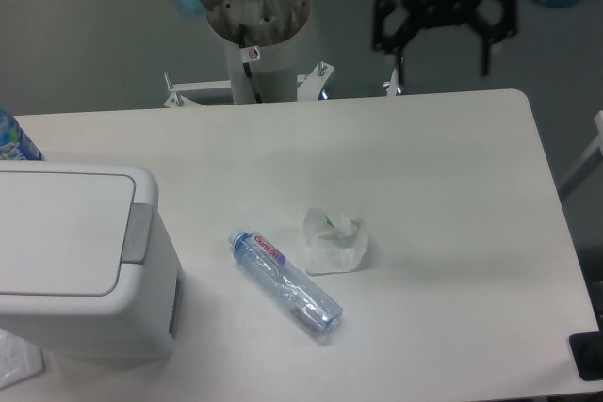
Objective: Open the trash can
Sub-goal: 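Move the gripper toward the white trash bin lid and lower it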
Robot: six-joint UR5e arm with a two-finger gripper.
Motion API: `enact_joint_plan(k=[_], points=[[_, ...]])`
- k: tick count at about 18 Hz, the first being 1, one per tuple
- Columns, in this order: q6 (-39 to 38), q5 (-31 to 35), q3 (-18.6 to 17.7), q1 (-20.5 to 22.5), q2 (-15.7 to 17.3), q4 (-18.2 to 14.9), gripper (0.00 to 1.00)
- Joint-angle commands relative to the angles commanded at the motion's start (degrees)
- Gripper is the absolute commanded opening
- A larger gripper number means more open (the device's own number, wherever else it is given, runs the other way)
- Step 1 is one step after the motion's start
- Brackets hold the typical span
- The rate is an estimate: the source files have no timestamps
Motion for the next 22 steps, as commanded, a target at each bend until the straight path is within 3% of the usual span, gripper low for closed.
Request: enact_joint_plan(k=[3, 6, 7, 22], points=[[-6.07, -0.71, 0.00, -4.13, -2.63, 5.17, 1.00], [-9.34, -0.71, 0.00, -8.00, -6.23, 12.64, 1.00], [-9.86, -0.62, 0.00, -9.31, -7.03, 13.53, 1.00], [-23.13, -0.53, 0.00, -18.11, -11.26, 15.91, 1.00]])
